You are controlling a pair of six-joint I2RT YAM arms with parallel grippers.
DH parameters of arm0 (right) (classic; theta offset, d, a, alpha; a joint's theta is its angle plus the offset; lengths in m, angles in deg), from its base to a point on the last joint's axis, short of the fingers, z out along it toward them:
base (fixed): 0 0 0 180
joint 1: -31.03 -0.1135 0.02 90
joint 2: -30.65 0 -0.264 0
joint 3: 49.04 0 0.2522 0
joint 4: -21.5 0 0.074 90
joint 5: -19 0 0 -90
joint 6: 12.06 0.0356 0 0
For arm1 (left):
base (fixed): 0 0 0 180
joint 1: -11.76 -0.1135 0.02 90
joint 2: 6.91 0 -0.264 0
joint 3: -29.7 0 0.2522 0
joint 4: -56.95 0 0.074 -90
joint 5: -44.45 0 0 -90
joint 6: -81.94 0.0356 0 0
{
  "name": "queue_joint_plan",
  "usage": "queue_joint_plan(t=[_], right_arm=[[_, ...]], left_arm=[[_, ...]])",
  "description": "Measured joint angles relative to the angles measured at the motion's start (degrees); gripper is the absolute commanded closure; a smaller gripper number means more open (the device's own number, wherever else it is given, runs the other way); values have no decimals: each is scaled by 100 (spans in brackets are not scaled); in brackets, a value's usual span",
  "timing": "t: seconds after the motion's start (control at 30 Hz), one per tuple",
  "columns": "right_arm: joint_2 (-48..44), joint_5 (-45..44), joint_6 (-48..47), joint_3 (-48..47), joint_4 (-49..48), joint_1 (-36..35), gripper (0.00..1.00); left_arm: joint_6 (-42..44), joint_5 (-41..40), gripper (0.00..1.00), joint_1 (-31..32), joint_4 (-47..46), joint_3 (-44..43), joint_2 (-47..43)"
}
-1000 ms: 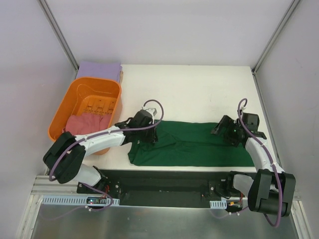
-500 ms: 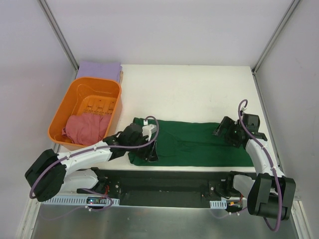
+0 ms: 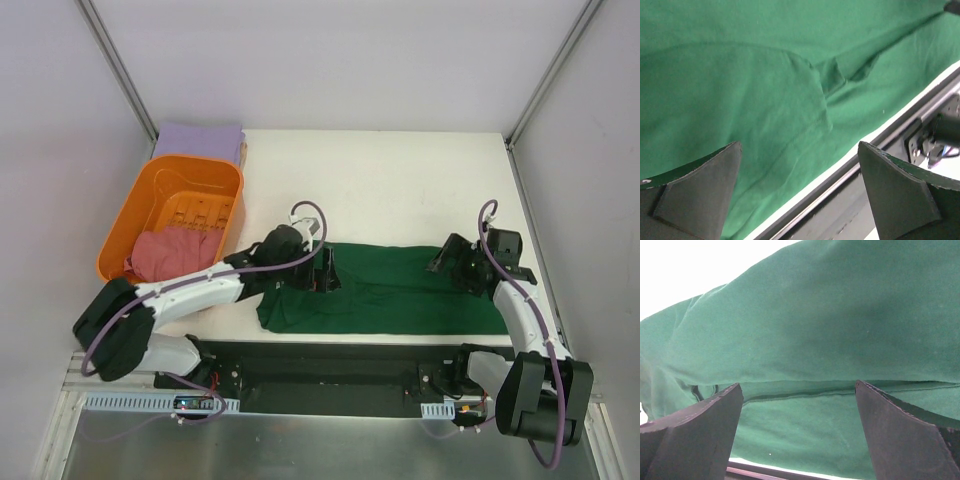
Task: Fold and stack the t-shirts
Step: Fold the other side of the tshirt into a rectangle, then rotate the tshirt 90 degrees
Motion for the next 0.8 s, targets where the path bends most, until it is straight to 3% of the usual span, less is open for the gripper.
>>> queue_joint_plan(t=[0.23, 0.47, 0.63, 0.8], right_arm=[[302, -22, 24, 20, -103, -22, 4], [444, -361, 332, 155, -140, -481, 4], [120, -393, 754, 525, -310, -758, 4], [-94, -365, 1036, 741, -570, -1331, 4]], left_arm=[[-612, 44, 1, -424, -177, -826, 1856], [-1099, 573, 1, -1211, -337, -1801, 2903], [-1034, 229, 1, -1432, 262, -3720, 4203], [-551, 149, 1, -1580, 1078, -6977, 6203]])
